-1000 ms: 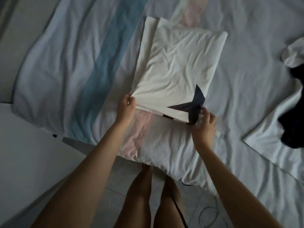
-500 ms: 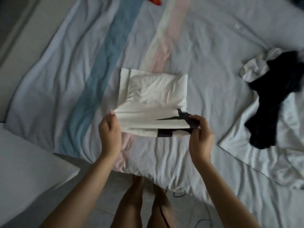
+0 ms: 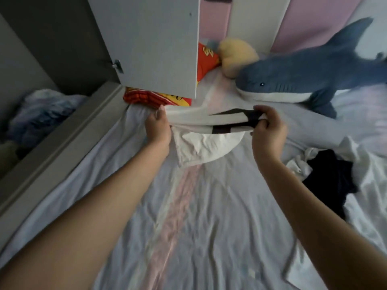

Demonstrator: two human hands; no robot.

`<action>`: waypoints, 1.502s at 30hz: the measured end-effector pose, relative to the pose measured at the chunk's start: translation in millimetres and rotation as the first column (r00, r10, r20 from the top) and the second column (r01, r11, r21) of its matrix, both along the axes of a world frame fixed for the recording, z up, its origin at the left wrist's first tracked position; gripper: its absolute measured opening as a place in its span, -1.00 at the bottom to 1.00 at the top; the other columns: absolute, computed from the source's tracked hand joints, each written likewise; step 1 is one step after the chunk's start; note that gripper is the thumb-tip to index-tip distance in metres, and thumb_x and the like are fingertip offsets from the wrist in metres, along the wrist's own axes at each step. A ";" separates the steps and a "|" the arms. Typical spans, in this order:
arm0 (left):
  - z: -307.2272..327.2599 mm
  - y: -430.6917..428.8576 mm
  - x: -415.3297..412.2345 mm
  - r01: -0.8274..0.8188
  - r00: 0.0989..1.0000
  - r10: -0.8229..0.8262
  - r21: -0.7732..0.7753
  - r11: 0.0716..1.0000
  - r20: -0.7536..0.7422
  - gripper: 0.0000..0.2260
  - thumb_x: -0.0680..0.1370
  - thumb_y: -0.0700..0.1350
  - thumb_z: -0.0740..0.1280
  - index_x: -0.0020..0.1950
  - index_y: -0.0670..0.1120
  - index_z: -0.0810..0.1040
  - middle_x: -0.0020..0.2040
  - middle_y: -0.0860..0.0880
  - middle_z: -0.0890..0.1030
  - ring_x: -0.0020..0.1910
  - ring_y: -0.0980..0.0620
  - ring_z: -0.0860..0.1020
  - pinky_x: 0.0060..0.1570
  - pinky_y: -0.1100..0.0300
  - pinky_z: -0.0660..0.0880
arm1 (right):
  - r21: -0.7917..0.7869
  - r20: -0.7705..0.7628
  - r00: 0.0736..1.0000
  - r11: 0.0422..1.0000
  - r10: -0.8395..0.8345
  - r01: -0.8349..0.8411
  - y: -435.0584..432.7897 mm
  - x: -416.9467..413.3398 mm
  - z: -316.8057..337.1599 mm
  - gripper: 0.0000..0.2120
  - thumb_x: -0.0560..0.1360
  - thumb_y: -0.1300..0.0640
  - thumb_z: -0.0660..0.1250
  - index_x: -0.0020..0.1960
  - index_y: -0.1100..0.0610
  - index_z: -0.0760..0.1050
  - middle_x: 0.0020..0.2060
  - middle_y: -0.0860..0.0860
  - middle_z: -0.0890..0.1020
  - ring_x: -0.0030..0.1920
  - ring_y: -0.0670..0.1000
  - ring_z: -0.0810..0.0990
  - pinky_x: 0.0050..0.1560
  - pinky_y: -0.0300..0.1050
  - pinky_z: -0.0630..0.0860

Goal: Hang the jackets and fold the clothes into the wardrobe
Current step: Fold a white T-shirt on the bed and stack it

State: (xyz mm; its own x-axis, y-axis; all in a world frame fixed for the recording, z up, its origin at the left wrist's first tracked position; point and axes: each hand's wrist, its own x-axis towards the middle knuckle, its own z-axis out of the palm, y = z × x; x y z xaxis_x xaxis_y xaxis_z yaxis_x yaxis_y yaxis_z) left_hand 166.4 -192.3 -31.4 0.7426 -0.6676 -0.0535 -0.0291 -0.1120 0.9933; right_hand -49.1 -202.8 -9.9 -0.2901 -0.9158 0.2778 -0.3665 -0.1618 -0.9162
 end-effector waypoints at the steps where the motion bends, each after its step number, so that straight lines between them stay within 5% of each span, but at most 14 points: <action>1: -3.8 -1.2 -4.4 0.016 0.999 -0.016 0.009 1.000 0.038 -0.66 0.63 -0.01 0.15 0.14 -0.26 0.53 0.12 -0.29 0.58 0.10 -0.20 0.56 0.09 -0.03 0.50 | -0.028 -0.042 0.999 1.000 0.009 -0.010 1.8 -4.4 -3.4 -0.53 0.35 0.37 0.05 0.09 0.09 0.58 -0.15 -0.09 0.61 -0.19 -0.20 0.53 -0.13 -0.26 0.48; 5: -18.5 17.0 -4.7 0.049 0.977 -0.044 -0.015 0.999 0.209 -0.76 0.62 -0.08 0.22 -0.04 -0.25 0.51 -0.07 -0.28 0.56 -0.10 -0.08 0.50 -0.04 0.03 0.44 | -0.084 -0.146 0.989 0.996 -0.004 -0.009 30.1 -17.5 -29.7 -0.59 0.36 0.30 0.09 0.08 0.08 0.58 -0.08 0.03 0.66 -0.11 -0.05 0.57 -0.15 -0.27 0.35; 8: -58.1 49.9 -7.2 0.085 0.965 -0.113 0.125 0.989 0.235 -0.73 0.60 -0.14 0.27 -0.27 -0.21 0.38 -0.29 -0.24 0.45 -0.22 -0.04 0.39 -0.25 0.11 0.22 | 0.133 -0.283 0.959 0.991 0.022 0.017 64.0 -37.8 -73.5 -0.72 0.41 0.14 0.14 -0.01 0.06 0.59 -0.22 0.07 0.67 -0.19 0.11 0.60 -0.26 -0.17 0.33; 11: -113.3 105.5 -10.4 0.126 0.962 -0.191 0.301 0.945 0.197 -0.71 0.58 -0.10 0.30 -0.27 -0.22 0.38 -0.28 -0.23 0.45 -0.21 -0.08 0.41 -0.27 0.15 0.17 | 0.476 -0.413 0.858 0.876 0.307 -0.084 117.6 -51.3 -120.2 -0.85 0.49 0.17 0.21 0.00 0.10 0.53 -0.22 0.14 0.65 -0.15 0.23 0.59 -0.30 -0.09 0.31; 16: -198.8 217.1 -7.0 0.014 0.993 -0.072 0.525 0.851 0.092 -0.65 0.58 -0.08 0.26 0.03 -0.42 0.51 0.05 -0.42 0.55 0.08 -0.30 0.52 0.02 0.01 0.37 | 0.878 -0.347 0.455 0.454 0.820 -0.149 209.8 -45.0 -181.6 -0.84 0.56 0.08 0.12 0.11 0.08 0.37 -0.02 0.07 0.61 -0.01 0.15 0.58 -0.21 -0.12 0.32; 23: -247.1 347.2 -11.3 -0.194 0.980 0.171 0.656 0.730 0.099 -0.78 0.61 -0.25 0.21 -0.04 -0.43 0.46 -0.11 -0.41 0.53 -0.08 -0.32 0.50 -0.16 0.01 0.28 | 0.974 0.217 0.123 -0.206 0.969 -0.096 276.1 -25.3 -217.4 -0.71 0.59 -0.04 0.13 0.10 0.17 0.44 0.02 0.15 0.64 -0.03 0.11 0.60 -0.01 -0.08 0.48; 25: -246.1 351.8 -14.7 -0.162 0.987 0.124 0.637 0.754 0.104 -0.80 0.62 -0.21 0.22 -0.14 -0.32 0.42 -0.25 -0.28 0.48 -0.21 -0.21 0.45 -0.22 0.10 0.20 | 0.986 0.148 0.187 -0.129 0.971 -0.110 249.8 -19.0 -216.7 -0.67 0.57 -0.10 0.18 -0.12 0.14 0.51 -0.09 0.14 0.66 -0.10 0.09 0.61 0.01 -0.06 0.52; 29: -248.8 354.0 -13.3 -0.152 0.988 0.146 0.600 0.786 0.058 -0.81 0.60 -0.15 0.28 -0.17 -0.21 0.40 -0.28 -0.15 0.43 -0.22 -0.11 0.42 -0.24 0.15 0.20 | 0.773 -0.341 0.612 0.583 0.713 -0.249 171.1 17.0 -218.9 -0.81 0.55 0.04 0.29 0.07 0.12 0.54 -0.04 0.06 0.63 0.01 0.09 0.58 -0.10 -0.16 0.39; 32: -259.3 358.4 -12.1 -0.084 0.993 0.119 0.629 0.773 -0.013 -0.78 0.50 -0.09 0.42 -0.09 -0.24 0.50 -0.14 -0.18 0.53 -0.11 -0.07 0.48 -0.12 0.17 0.30 | 0.653 -0.396 0.617 0.681 0.680 -0.331 106.5 56.4 -235.4 -0.58 0.50 0.04 0.37 0.31 0.15 0.43 0.22 0.12 0.50 0.24 0.15 0.44 0.17 -0.09 0.33; 35: -260.4 363.0 -9.1 -0.073 0.994 0.013 0.595 0.801 0.104 -0.68 0.38 -0.01 0.49 -0.15 -0.26 0.55 -0.12 -0.25 0.55 -0.06 -0.16 0.50 -0.05 0.10 0.39 | 0.733 -0.433 0.423 0.584 0.796 -0.348 72.4 90.8 -248.5 -0.34 0.44 -0.04 0.42 0.46 0.06 0.25 0.38 0.07 0.35 0.37 0.13 0.29 0.32 0.00 0.21; 37: -259.6 368.8 -10.4 -0.136 0.929 -0.105 0.591 0.795 0.355 -0.75 0.33 -0.04 0.47 -0.17 -0.22 0.59 -0.05 -0.27 0.53 0.04 -0.22 0.46 0.05 0.03 0.35 | 0.633 -0.598 0.131 0.566 0.791 -0.528 70.9 109.3 -248.6 -0.30 0.42 0.03 0.40 0.49 0.00 0.21 0.43 0.04 0.29 0.42 0.13 0.22 0.36 0.03 0.14; 39: -249.4 370.3 -16.8 -0.156 0.826 -0.202 0.558 0.815 0.527 -0.90 0.32 -0.23 0.43 -0.18 -0.15 0.59 0.08 -0.21 0.52 0.12 -0.18 0.40 0.08 0.06 0.28 | 0.552 -0.716 -0.163 0.408 0.679 -0.727 77.2 122.7 -247.7 -0.38 0.38 0.07 0.33 0.43 0.01 0.32 0.43 0.03 0.31 0.46 0.16 0.18 0.39 0.06 0.08; 41: -239.6 368.6 -21.5 -0.051 0.766 -0.291 0.506 0.861 0.573 -0.76 0.26 -0.40 0.32 -0.22 -0.08 0.50 0.08 -0.13 0.55 0.07 -0.13 0.45 0.01 0.09 0.29 | 0.567 -0.736 -0.374 0.211 0.565 -0.796 82.7 130.2 -249.7 -0.51 0.30 0.13 0.35 0.25 0.09 0.50 0.34 0.09 0.44 0.43 0.20 0.28 0.40 0.12 0.09; 45: -238.2 365.5 -25.0 0.177 0.711 -0.423 0.439 0.881 0.562 -0.79 0.32 -0.41 0.13 -0.28 -0.10 0.35 0.07 -0.12 0.62 0.03 -0.12 0.59 -0.05 0.10 0.48 | 0.609 -0.743 -0.556 0.030 0.372 -0.793 91.7 121.6 -245.9 -0.56 0.11 0.25 0.50 -0.01 0.18 0.56 0.13 0.13 0.58 0.22 0.20 0.51 0.32 0.08 0.20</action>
